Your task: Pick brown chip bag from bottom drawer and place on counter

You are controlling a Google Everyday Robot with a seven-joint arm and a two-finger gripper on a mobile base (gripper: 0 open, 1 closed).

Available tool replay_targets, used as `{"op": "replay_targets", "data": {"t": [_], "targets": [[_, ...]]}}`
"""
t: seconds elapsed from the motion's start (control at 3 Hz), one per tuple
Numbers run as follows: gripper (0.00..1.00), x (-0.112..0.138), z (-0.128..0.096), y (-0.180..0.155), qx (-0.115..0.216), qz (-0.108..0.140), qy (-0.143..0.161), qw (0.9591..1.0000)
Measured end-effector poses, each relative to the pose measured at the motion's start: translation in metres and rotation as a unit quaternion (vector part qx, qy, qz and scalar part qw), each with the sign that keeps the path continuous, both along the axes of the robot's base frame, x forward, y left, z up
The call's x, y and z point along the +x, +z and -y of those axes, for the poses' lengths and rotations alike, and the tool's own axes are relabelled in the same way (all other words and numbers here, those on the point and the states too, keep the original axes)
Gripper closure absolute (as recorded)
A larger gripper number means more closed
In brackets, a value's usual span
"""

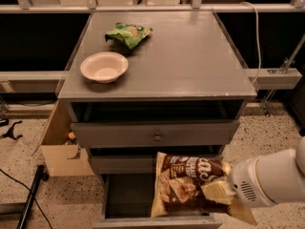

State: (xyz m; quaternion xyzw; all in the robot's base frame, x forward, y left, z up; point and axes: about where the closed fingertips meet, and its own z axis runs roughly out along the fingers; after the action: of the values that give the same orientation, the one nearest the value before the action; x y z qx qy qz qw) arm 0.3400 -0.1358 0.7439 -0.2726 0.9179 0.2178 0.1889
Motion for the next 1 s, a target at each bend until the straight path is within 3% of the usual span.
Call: {"op": "replay_targets", "data": {"t": [0.33,0.67,1.0], "targets": [[1.0,0.005,-0.002,0.081,0.019,0.065,0.025,0.9974],[1.0,0.03,-0.002,0.148,0.035,0.132,0.071,0.9881],[1.0,0.038,0.001,0.171,0.033,0.155,0.068,0.9849]]}}
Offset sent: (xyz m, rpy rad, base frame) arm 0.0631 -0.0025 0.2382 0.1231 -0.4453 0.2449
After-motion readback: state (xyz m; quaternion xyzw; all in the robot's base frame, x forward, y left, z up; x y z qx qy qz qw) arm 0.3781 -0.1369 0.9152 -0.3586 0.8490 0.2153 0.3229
